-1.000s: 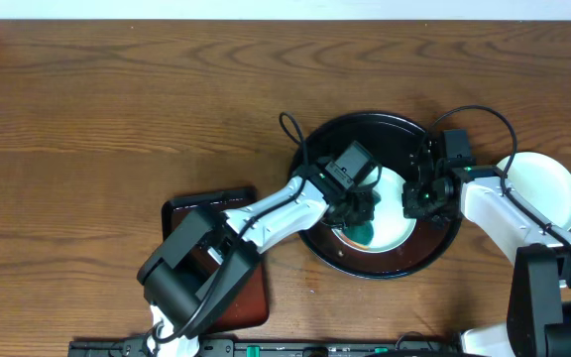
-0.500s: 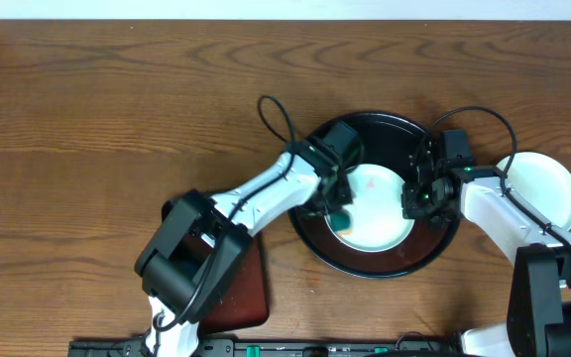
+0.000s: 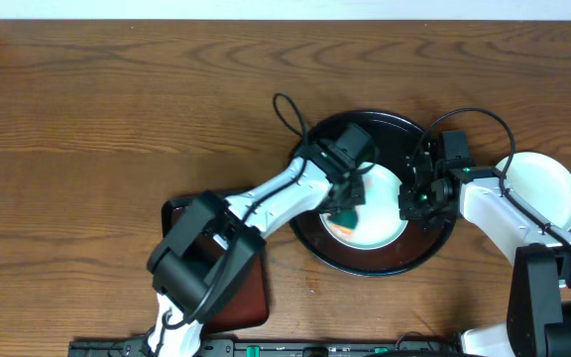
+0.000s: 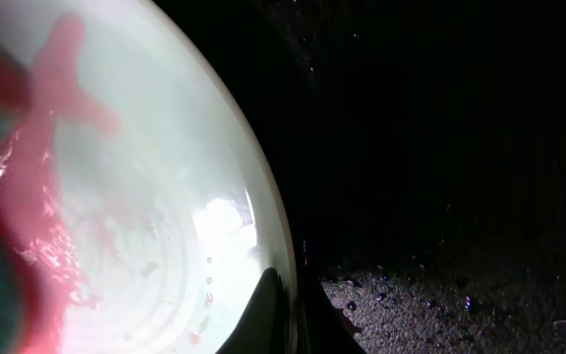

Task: Clean dirty plates on tray and stack at the side
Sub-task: 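Scrub the second pale green plate with the sponge in the left gripper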

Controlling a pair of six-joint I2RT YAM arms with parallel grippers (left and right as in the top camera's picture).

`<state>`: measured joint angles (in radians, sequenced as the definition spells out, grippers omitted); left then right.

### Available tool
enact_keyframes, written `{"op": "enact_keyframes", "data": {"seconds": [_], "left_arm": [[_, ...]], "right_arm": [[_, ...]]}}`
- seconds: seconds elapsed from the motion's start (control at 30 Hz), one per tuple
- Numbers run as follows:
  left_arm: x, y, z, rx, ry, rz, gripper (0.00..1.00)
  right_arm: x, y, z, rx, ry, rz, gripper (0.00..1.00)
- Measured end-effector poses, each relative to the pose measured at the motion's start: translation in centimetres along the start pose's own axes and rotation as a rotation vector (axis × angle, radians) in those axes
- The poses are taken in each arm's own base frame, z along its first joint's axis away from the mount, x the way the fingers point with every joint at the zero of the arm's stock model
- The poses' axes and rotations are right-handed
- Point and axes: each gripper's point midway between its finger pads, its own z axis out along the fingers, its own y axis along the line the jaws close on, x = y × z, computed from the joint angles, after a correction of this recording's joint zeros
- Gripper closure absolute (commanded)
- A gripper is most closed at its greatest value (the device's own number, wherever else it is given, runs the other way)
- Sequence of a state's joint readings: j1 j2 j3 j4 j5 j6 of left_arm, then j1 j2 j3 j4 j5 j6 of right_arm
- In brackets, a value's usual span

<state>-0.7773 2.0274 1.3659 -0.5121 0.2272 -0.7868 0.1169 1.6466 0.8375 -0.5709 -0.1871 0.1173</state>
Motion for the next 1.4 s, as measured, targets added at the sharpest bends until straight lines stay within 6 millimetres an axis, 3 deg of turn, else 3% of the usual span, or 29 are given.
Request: {"op": "enact_keyframes", "data": {"seconds": [0.1, 0.27, 0.43, 0.6, 0.73, 0.83, 1.03, 1.23, 1.4], "left_arm": [[0.2, -1.5, 0.4, 0.046, -0.006, 0.027, 0.92], [1.5, -5.7, 1.4, 0.210, 0.033, 0.091, 0.92], [2.8, -6.7, 1.5, 0.246, 0.077, 0.118, 0.92], [2.9, -4.9, 1.3, 0.184, 0.110, 0.096, 0.92], [2.5, -1.8, 0.6, 0.070, 0.138, 0.034, 0.93], [1.8, 1.6, -0.6, -0.050, 0.146, -0.029, 0.92], [0.2, 5.5, -2.1, -0.202, 0.111, -0.084, 0.92], [-0.6, 5.9, -2.2, -0.248, 0.065, -0.071, 0.92], [-1.6, 4.5, -1.7, -0.185, 0.020, -0.047, 0.92]], "right_arm": [[0.0, 0.0, 0.0, 0.001, -0.001, 0.000, 0.99], [0.0, 0.0, 0.0, 0.003, -0.001, 0.000, 0.99], [0.0, -0.1, 0.0, 0.004, -0.002, 0.000, 0.99], [0.0, 0.0, 0.0, 0.004, -0.002, -0.001, 0.99], [0.0, 0.1, 0.0, 0.000, 0.001, -0.004, 0.99], [0.1, 0.4, 0.0, -0.008, 0.004, -0.008, 0.99], [0.1, 0.4, 0.1, -0.009, 0.004, -0.008, 0.99], [0.3, 0.9, 0.1, -0.028, 0.010, -0.015, 0.99], [0.3, 1.0, 0.1, -0.031, 0.012, -0.014, 0.99]]}}
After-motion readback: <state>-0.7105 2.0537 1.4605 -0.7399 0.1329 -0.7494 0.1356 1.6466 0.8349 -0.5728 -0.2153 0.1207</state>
